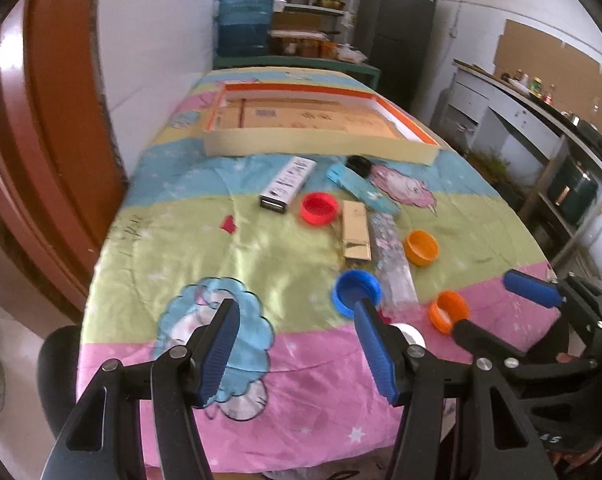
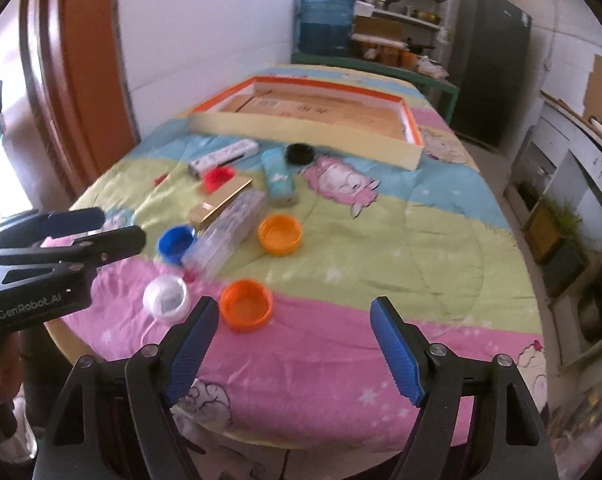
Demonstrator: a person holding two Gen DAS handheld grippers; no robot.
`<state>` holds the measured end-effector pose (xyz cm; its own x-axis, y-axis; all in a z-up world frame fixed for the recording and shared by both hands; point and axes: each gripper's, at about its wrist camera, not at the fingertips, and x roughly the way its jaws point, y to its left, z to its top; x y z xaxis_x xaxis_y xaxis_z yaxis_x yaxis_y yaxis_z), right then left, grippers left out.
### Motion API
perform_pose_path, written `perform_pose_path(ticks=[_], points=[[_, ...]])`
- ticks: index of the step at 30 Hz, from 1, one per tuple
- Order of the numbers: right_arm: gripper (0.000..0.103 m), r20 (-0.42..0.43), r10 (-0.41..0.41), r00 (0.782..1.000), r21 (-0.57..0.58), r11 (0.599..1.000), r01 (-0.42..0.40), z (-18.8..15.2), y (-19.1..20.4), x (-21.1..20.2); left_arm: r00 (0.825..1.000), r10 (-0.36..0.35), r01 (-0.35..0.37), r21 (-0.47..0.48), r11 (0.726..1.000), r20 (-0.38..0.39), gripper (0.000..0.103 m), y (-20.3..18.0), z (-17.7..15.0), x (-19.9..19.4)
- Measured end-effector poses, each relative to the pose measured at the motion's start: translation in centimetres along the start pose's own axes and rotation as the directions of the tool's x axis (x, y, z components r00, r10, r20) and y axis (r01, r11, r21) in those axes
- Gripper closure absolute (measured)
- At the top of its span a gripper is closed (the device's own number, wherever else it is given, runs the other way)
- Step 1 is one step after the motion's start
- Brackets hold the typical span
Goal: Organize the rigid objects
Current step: 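Grasp the blue bottle cap with the left tool while the right tool grasps an orange cap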
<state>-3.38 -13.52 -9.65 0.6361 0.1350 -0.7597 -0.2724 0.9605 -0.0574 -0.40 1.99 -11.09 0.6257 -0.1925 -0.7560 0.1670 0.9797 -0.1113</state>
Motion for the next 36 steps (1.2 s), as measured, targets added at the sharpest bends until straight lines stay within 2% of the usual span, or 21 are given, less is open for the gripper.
perform_pose_path(ticks=[4,14,20,24,28,36], points=[[0.034,-0.026,0.014,1.000,-0.002,1.000,-0.015,-0.3,0.2,0.9,0.999,-0.035,0.036,0.032,0.999,-0.016,0.043,-0.6,-0.1,0.6],[0.037,-0.023,0.037,0.999,-0.012,0.999,-0.037,-0.2,0.4,1.7,0.996,-0.076,0.079,0.062,0.995,-0.046,0.043,-1.0,0.5,2.4],[0.052,-0.010,0.054,0.999,-0.024,0.998,-0.054,0.2,0.6,2.1,0.996,-0.083,0.087,0.099,0.991,-0.041,0.044,-1.4,1.1,3.1],[0.068,-0.001,0.061,0.998,-0.035,0.998,-0.061,0.4,0.7,2.2,0.996,-0.088,0.091,0.113,0.989,-0.027,0.057,-1.4,1.3,3.4],[0.072,0.005,0.064,0.998,-0.045,0.997,-0.063,0.4,0.9,2.2,0.996,-0.085,0.085,0.117,0.989,-0.009,0.071,-1.3,1.3,3.6],[0.072,0.011,0.071,0.997,-0.032,0.997,-0.071,0.5,0.7,2.1,0.993,-0.119,0.119,0.068,0.991,0.002,0.072,-0.4,1.4,3.6]])
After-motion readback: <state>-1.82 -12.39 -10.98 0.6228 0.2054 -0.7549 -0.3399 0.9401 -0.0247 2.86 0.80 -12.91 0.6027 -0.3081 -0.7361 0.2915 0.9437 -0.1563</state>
